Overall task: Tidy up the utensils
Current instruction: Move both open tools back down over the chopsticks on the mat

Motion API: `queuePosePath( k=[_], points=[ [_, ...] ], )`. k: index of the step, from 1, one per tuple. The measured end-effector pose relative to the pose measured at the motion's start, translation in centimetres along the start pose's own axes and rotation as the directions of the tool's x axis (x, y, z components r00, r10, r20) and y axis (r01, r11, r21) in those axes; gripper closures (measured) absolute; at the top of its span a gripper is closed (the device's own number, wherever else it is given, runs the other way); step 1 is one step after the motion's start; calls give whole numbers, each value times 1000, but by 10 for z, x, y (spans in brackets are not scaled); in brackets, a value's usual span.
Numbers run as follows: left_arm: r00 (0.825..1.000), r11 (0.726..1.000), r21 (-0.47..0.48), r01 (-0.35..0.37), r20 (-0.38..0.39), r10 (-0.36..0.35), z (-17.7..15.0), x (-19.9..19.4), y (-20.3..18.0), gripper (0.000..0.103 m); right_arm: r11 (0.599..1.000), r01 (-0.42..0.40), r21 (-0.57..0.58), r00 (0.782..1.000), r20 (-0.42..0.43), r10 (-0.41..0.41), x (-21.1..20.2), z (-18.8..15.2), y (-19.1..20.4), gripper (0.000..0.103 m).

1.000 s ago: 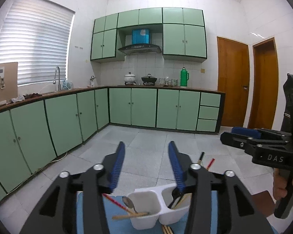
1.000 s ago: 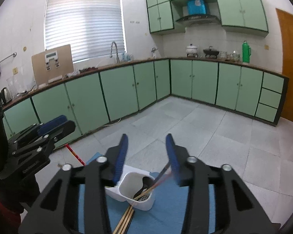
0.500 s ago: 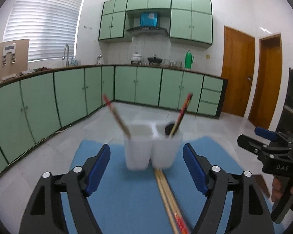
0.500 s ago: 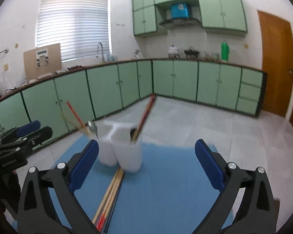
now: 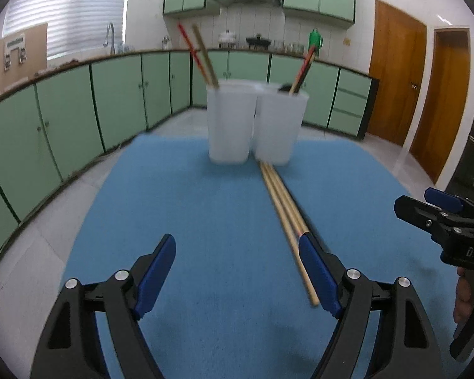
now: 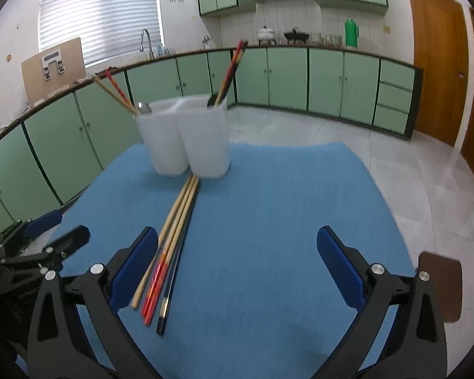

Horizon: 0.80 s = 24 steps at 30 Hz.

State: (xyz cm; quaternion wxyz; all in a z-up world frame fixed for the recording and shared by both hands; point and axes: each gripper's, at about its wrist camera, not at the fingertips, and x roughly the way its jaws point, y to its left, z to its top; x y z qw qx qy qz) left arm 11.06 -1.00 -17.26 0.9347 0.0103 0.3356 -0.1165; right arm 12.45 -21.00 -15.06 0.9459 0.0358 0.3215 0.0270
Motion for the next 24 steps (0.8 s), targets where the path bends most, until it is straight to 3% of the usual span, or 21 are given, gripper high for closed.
queuePosePath(
  k=[10,19,24],
  points=[
    [992,999,7,-43,-122,43,-24,9,8,21,999,-19,-35,990,-142,14,10,-39,19,5],
    [989,998,-27,-60,-140,55,-30,7,21,20,998,-37,-52,981,-191,27,18,-58,34,6],
    [988,997,-33,-63,-143,57,-27,7,21,20,996,-46,-76,977,-212,28,20,-63,42,25]
  ],
)
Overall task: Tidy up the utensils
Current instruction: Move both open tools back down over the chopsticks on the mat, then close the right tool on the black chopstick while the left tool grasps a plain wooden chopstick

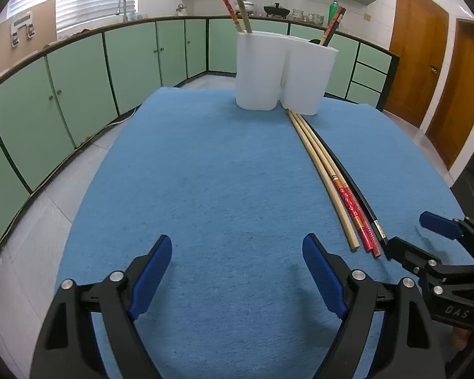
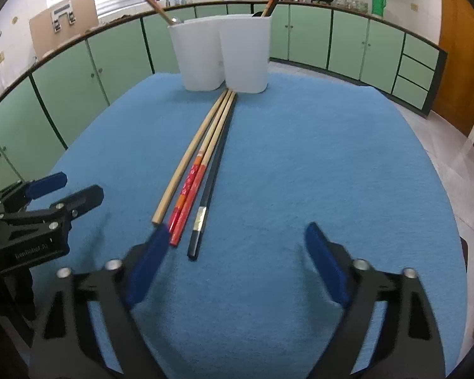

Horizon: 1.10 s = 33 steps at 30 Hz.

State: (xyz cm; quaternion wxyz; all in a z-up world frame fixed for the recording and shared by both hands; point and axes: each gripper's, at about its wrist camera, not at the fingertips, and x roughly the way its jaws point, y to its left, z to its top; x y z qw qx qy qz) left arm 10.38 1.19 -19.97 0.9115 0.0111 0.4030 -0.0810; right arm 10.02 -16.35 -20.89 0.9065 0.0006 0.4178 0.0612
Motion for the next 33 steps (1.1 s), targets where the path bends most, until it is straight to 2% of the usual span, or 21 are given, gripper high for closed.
queuePosePath(
  k=[11,13,15,20,25,33],
  points=[
    [1000,1000,-6,4,2,-4,1,1,1,20,999,9,-41,999,-40,-11,6,-1,13,49],
    [1000,1000,-7,5,2,-5,1,0,1,19,999,8,-52,999,-40,-10,6,0,15,57],
    [1000,1000,-4,5,2,-5,1,0,1,19,998,3,-62,999,-39,-6,6,-1,18,71],
    [1000,1000,15,12,1,-12,-1,0,-4,19,997,-35,-62,999,-42,32,5,-1,19,95],
    [999,998,33,45,-6,-45,-1,0,-17,19,998,-60,-26,997,-40,59,4,0,12,96],
    [995,995,36,95,-31,-94,-1,7,-43,19,1000,-14,25,999,-36,15,-1,-3,-17,97]
  ],
)
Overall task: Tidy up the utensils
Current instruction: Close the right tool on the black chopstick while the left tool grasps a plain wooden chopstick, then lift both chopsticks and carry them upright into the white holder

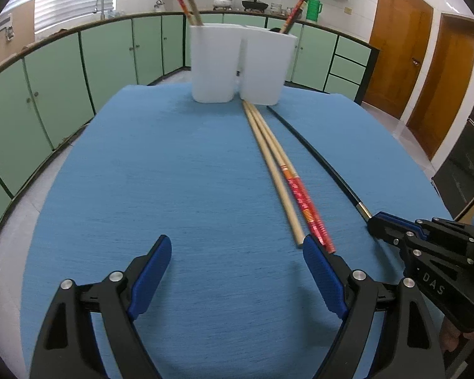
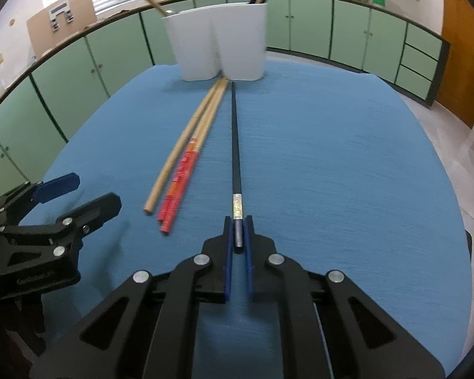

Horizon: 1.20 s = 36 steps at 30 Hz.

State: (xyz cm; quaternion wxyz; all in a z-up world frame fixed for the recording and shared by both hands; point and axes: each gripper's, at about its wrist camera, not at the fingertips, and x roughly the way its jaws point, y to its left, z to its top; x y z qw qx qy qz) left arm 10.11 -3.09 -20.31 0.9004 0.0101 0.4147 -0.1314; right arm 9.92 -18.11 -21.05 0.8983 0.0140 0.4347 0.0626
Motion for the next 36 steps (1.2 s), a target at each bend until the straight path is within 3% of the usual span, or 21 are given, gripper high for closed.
queuePosePath(
  k=[6,15,18,20,26,36],
  points=[
    [1000,1000,13,-6,-22,6,3,10,-13,20,999,28,37,1000,4,-28,0,0,-20,97],
    [996,997,14,-69,-56,70,5,18,-17,25,998,15,56,1000,7,-16,0,-2,-30,97],
    [996,997,22,-70,-49,71,5,17,-19,38,998,11,56,1000,8,-11,0,-3,-30,97],
    [998,999,14,-51,-40,51,6,16,-20,58,998,8,57,1000,9,-8,0,-3,-31,96],
    [999,1000,3,-18,-31,18,7,17,-19,95,999,2,46,1000,9,-3,0,-4,-30,94],
    [999,1000,10,-17,-27,17,9,19,-22,96,999,9,41,1000,10,-9,0,-4,-30,97]
  ],
)
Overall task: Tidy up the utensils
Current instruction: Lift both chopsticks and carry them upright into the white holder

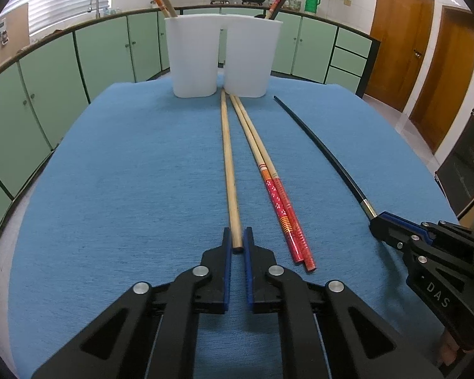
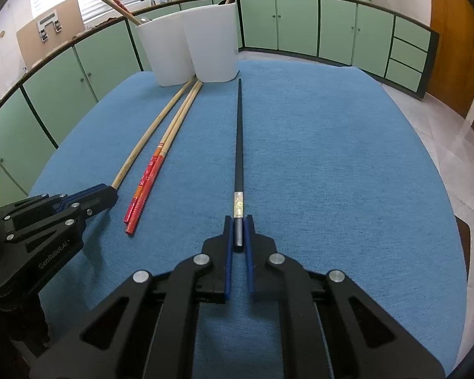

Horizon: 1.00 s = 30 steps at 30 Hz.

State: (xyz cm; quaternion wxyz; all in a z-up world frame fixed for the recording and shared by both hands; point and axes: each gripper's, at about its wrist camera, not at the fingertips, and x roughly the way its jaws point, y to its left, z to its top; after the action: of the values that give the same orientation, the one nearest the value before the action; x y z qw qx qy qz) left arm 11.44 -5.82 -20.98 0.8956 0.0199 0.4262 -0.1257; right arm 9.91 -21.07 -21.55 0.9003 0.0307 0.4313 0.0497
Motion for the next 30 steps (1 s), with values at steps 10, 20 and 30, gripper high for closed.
queuePosePath(
  k=[10,20,30],
  points=[
    [995,1000,8,-4,96,3,11,-42,6,96,1000,0,-19,999,36,1,-16,6,1,97],
    [967,1000,3,-5,255,4,46,-94,14,97,999,-3,-47,988,154,10,-62,43,0,97],
    [927,999,38,21,374,-34,97,-129,18,97,996,-55,-76,958,278,74,-113,109,-5,97]
  ],
)
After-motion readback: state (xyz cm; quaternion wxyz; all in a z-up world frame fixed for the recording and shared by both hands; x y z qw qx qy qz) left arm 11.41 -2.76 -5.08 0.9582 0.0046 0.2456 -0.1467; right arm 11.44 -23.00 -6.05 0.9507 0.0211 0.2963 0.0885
